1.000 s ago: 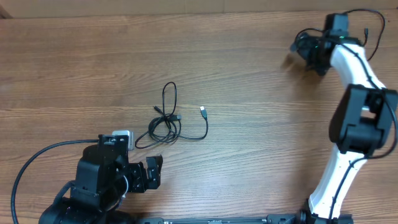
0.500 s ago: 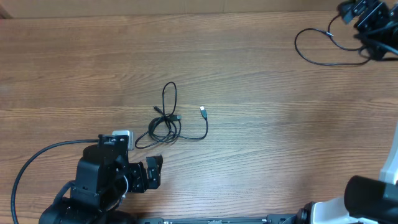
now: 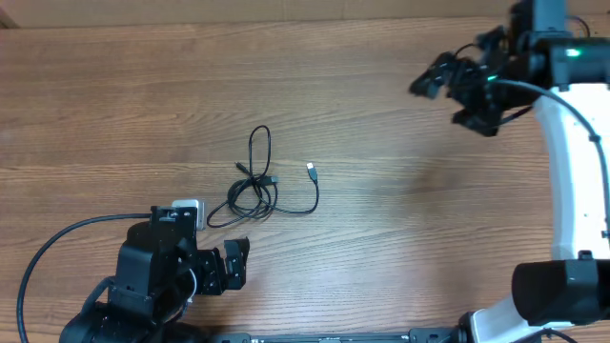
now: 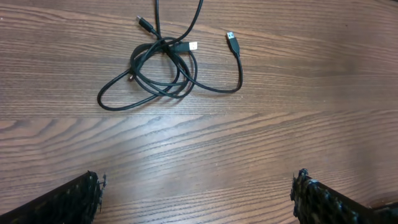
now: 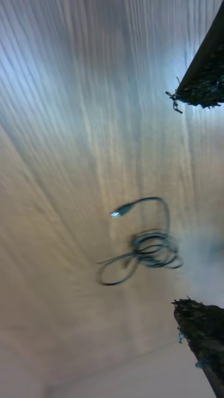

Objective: Untangle cables
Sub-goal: 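Move the right gripper over the central cable tangle and grasp a strand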

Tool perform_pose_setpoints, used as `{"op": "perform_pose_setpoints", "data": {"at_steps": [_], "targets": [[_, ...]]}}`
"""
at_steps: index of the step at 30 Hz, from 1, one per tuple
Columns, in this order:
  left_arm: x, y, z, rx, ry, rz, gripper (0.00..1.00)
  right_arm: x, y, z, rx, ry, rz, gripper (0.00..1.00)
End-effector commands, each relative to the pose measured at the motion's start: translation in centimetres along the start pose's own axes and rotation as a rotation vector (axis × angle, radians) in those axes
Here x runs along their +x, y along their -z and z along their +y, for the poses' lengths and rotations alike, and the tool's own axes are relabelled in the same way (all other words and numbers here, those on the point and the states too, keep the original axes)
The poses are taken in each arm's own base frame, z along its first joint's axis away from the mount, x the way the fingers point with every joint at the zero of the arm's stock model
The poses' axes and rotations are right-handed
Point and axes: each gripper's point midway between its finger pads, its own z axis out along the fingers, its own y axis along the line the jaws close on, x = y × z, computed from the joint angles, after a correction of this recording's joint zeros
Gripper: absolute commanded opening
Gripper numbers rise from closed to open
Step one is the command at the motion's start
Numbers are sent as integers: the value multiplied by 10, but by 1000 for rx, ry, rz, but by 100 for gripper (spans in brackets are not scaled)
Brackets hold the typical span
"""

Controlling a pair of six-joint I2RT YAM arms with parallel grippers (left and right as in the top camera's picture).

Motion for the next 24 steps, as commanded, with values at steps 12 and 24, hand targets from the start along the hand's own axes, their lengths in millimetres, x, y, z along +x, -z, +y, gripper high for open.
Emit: {"op": "perform_pose_setpoints", "data": {"at_steps": [12, 24], "targets": [[2, -3, -1, 5, -16, 10, 100, 88, -100, 80, -82, 336, 158, 99], [2, -3, -1, 5, -16, 10, 99, 121, -152, 135, -233, 449, 99, 100]]}}
